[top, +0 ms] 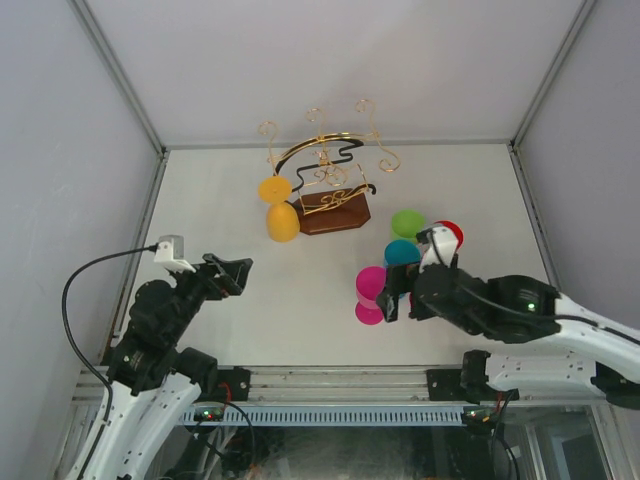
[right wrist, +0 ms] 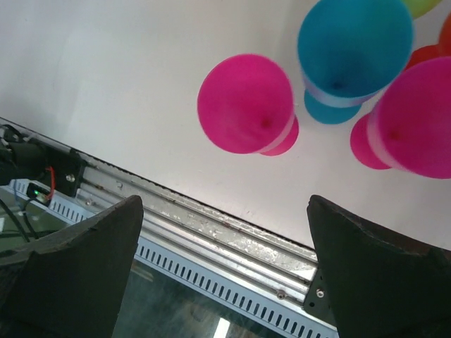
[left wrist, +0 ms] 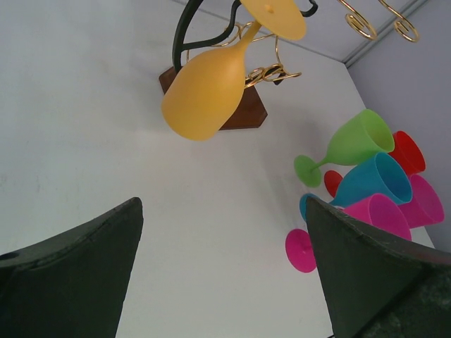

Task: Place the wine glass upside down on the wine glass rack
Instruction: Pick up the wine glass at the center of the board.

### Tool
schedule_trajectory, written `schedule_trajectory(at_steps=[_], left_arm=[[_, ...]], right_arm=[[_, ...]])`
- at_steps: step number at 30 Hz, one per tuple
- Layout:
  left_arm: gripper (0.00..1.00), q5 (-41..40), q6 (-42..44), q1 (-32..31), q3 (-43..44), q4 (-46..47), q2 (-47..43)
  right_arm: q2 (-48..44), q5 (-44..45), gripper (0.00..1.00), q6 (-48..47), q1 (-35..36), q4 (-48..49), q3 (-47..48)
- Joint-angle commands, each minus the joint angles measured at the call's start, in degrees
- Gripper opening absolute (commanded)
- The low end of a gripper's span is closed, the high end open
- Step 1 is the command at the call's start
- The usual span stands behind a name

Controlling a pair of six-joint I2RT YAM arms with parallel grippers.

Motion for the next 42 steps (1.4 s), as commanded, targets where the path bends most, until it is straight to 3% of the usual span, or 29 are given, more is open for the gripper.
schedule_trajectory(at_steps=[1,9,18,30,42], left_arm=[[1.0,0.37,2.66,-0.1,-0.59,2.7,-1.43],[1.0,0.55,3.67,-0.07,-0.64,1.5,-1.42],[1.0,0.75,4.58,-0.11,-0.45,1.61,-0.12],[1.0,0.78,4.72,-0.06,-0.6,1.8,0.6],[1.0,1.18,4.83,-0.07,-0.3,1.61,0.32]], right_arm=[[5.45,7.65,1.0,9.77,5.84,0.64,0.13],[12.91,3.68,1.0,11.34,5.65,0.97,0.17],[18.62,-1.41,1.0,8.47,0.89,0.8,-0.18],[21.09,-5.62,1.0,3.6,-6.35,11.03,-5.06],[22.65,-4.77,1.0,-0.13,-11.57,13.89,-6.55]])
